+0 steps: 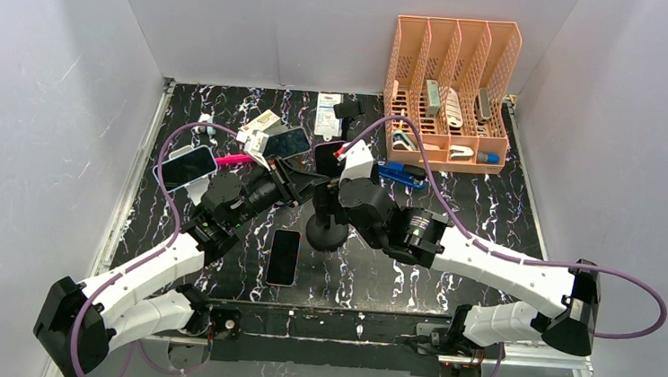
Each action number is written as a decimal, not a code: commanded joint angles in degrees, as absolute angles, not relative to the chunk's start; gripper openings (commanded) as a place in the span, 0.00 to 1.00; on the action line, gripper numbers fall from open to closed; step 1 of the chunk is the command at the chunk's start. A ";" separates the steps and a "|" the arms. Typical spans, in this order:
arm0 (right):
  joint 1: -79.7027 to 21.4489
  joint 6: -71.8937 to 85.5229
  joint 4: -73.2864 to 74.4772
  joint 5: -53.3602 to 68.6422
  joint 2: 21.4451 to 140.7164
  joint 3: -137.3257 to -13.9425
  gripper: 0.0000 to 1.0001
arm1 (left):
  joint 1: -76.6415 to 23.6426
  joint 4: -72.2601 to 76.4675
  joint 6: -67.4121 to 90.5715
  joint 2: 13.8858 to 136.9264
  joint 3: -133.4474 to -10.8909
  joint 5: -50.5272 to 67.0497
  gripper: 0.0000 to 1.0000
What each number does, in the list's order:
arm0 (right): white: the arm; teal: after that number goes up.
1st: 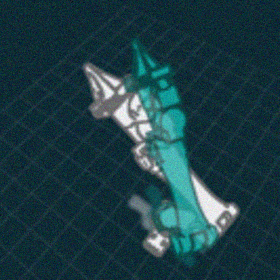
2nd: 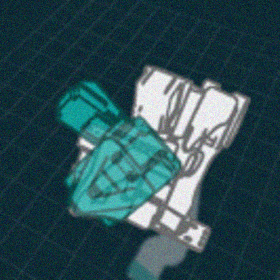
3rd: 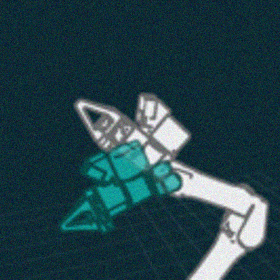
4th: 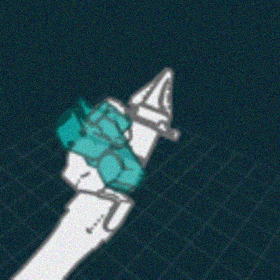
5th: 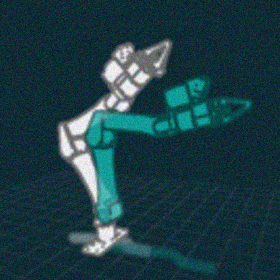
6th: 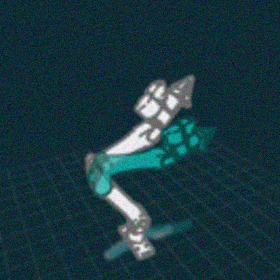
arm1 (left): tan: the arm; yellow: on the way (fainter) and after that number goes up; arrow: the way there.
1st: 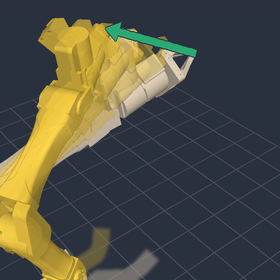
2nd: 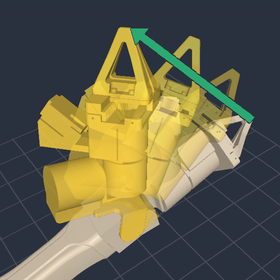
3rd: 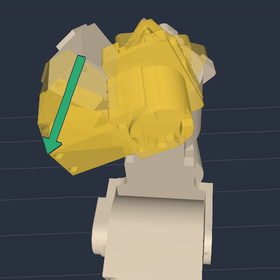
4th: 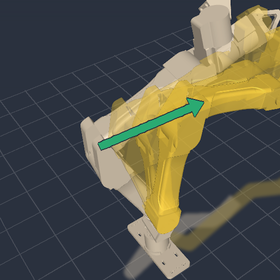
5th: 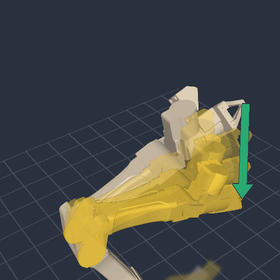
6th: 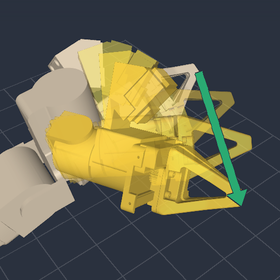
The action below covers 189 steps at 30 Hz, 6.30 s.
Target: Remove the phone from the phone stand
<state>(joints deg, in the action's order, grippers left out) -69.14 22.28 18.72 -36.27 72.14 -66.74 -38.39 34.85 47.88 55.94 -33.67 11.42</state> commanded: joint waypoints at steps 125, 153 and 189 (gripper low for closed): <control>-69.35 20.12 14.68 -37.97 63.48 -61.30 0.35 | -37.53 25.91 40.78 53.73 -38.25 23.88 0.36; -59.77 25.35 19.15 -29.89 60.00 -57.13 0.01 | -31.11 42.46 52.12 55.17 -28.98 27.78 0.00; -59.76 23.02 10.62 2.50 51.21 -63.00 0.01 | -31.11 22.51 44.92 47.36 -39.28 20.73 0.79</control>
<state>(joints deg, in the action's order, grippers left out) -60.01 25.02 13.34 2.39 53.06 -58.81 -31.38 28.01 47.48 53.15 -35.92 25.67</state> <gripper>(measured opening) 0.799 0.781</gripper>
